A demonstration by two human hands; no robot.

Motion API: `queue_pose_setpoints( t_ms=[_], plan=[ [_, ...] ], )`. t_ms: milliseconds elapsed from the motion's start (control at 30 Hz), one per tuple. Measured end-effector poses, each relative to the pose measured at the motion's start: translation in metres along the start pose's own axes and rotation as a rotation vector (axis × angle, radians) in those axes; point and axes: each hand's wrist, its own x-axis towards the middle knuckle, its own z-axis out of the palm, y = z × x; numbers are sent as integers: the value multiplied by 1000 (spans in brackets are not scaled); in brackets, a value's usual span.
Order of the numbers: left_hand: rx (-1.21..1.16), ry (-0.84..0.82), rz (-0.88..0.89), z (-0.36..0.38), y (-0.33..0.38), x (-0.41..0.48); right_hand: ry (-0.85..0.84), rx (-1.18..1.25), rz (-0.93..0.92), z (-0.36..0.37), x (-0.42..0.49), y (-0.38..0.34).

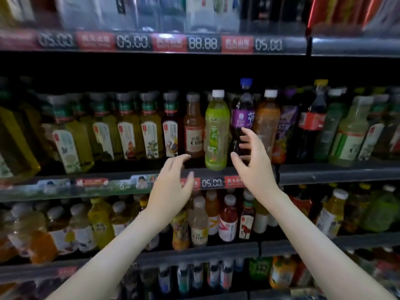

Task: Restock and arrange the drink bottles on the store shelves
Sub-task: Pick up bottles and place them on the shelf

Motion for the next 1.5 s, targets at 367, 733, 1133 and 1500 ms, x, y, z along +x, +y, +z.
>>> queue_pose_setpoints(
  t_ms=[367,733,1133,1500],
  plan=[
    [-42,-80,39,15,-15,62,14,-257,41,50,47,7],
    [-180,-55,61,43,35,127,232,-552,-79,2,93,21],
    [-213,-16,-72,50,34,142,24,-673,-71,-11,103,35],
    [-405,105,-197,21,11,96,13,-362,-81,5,91,17]
  ],
)
